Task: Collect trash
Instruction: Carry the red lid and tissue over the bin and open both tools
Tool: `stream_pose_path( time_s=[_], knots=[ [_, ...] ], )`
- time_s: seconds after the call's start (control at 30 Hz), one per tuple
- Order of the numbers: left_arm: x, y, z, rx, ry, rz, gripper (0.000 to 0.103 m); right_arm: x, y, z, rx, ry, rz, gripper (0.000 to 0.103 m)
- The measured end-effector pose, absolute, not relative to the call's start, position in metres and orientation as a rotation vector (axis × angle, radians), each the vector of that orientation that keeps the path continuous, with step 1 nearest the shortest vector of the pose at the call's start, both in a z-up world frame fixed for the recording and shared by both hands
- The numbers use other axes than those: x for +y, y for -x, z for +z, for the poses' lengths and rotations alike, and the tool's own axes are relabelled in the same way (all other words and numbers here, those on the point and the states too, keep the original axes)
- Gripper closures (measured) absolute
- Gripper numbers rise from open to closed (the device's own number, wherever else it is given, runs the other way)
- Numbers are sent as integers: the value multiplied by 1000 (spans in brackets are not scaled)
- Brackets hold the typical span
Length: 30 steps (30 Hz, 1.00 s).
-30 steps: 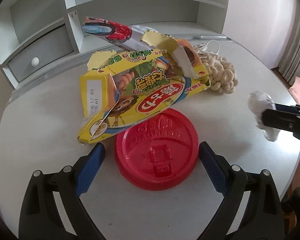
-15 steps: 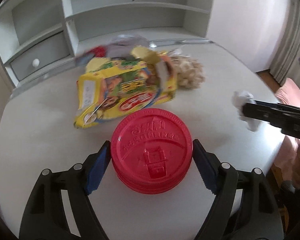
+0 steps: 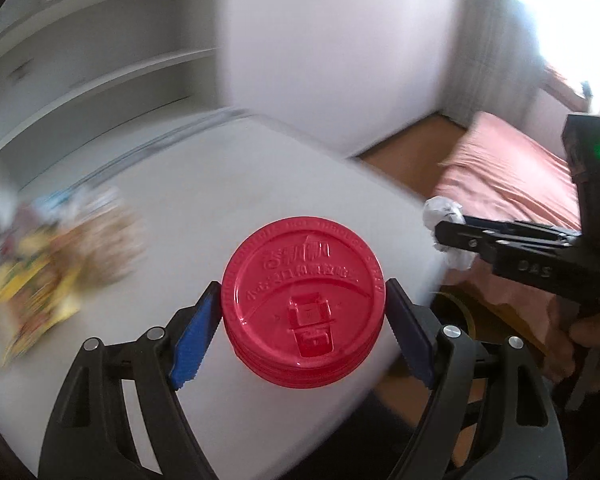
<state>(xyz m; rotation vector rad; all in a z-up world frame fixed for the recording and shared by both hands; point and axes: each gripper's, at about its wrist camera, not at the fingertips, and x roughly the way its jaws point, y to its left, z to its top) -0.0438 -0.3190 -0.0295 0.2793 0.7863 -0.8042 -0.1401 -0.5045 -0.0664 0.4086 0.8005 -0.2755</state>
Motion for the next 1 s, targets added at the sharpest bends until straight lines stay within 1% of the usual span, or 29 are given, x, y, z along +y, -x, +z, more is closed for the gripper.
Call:
stream_pose_path(
  time_s=[0.13,0.3,0.5,0.7,0.77,0.83,1.0],
  knots=[
    [-399,76,-37,749,-336,-987,25,-565,197,-79,780,-491,-443,70],
    [-482,119,-62,771,-393,-1187,25,-628,268,-109,792,-608,-621,70],
    [-562,153,-131,827,-511,-1325,24,-677,317,-175,883,-737,-741,70],
    [-613,153,-212,938,-609,-1345,24,-694,340,-249,1001,-853,-770,70],
    [-622,159,-231,965,-629,-1341,24,-699,343,-266,1020,-894,-757,70],
    [-628,161,-246,991,-642,-1339,24,-699,343,-278,1043,-907,-753,70],
    [-634,163,-264,1029,-648,-1343,22,-702,341,-285,1041,-918,-759,70]
  ],
)
